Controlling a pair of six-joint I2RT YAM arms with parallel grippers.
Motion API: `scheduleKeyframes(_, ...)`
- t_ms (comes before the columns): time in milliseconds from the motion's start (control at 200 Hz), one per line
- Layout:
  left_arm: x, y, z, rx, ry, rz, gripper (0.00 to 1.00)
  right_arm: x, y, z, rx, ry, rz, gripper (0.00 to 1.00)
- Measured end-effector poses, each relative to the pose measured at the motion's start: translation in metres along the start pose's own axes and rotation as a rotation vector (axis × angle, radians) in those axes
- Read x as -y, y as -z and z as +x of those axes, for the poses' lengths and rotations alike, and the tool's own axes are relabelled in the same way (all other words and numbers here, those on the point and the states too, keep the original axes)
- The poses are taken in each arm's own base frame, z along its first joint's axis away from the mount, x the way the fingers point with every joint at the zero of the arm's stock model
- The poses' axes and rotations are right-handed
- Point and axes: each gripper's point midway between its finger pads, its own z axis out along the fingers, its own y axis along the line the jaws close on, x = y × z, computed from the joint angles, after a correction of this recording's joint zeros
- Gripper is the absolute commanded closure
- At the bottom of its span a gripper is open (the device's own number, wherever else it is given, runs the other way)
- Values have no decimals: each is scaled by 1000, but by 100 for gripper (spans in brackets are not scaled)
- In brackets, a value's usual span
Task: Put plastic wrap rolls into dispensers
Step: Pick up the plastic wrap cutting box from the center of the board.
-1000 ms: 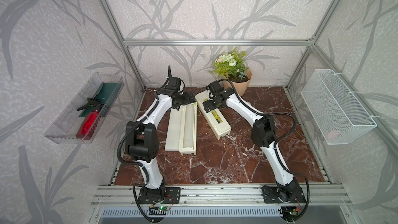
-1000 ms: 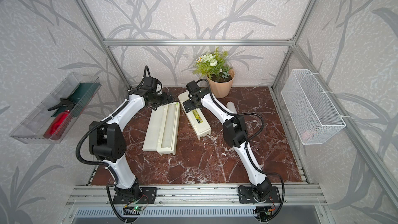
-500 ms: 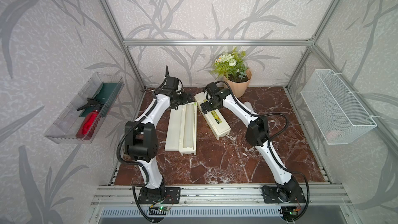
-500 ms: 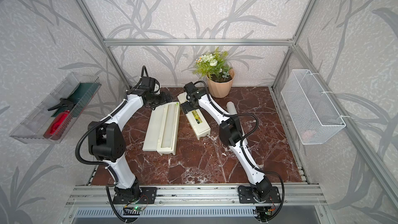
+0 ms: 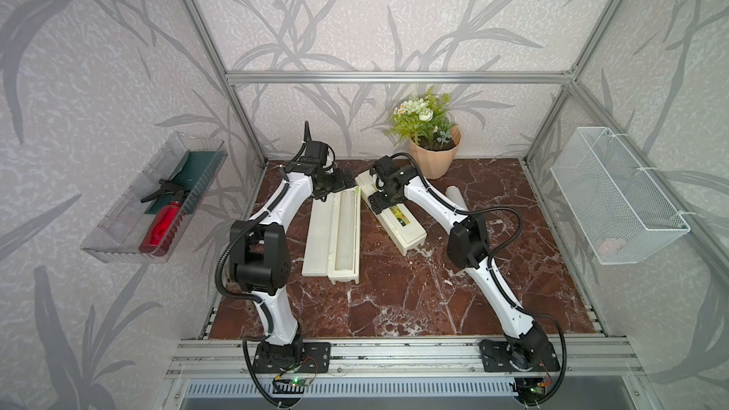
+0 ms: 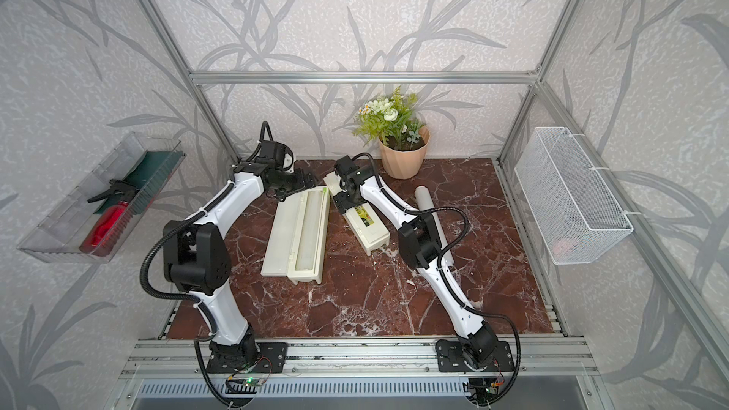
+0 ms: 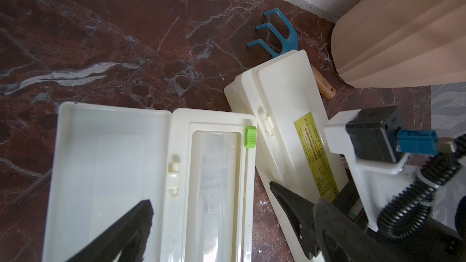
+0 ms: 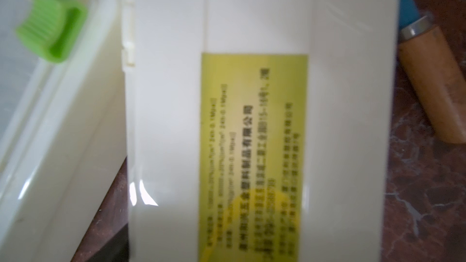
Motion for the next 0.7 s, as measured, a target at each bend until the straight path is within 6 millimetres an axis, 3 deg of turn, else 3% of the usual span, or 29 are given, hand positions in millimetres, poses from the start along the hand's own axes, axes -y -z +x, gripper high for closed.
scheduleKeyframes(75, 0, -2, 1, -7, -3, 0, 1, 0, 3, 8, -19, 21, -4, 23)
scheduleKeyframes(195, 0, -4, 0, -9, -17, 0, 1, 2, 13, 32, -65, 63, -14, 21)
scheduleKeyframes(360, 3, -2, -3, -3, -30, 10, 1, 9, 38, 85, -144, 115, -49, 0)
scheduleKeyframes(440, 3, -2, -3, -4, -34, 14, 1, 10, 46, 104, -175, 123, -78, 1)
scheduleKeyframes(575, 4, -5, -4, -9, -38, 20, 1, 3, 48, 97, -153, 121, -132, 1)
scheduleKeyframes(700, 6, -8, -6, -12, -43, 25, 1, 0, 40, 68, -102, 118, -143, 1)
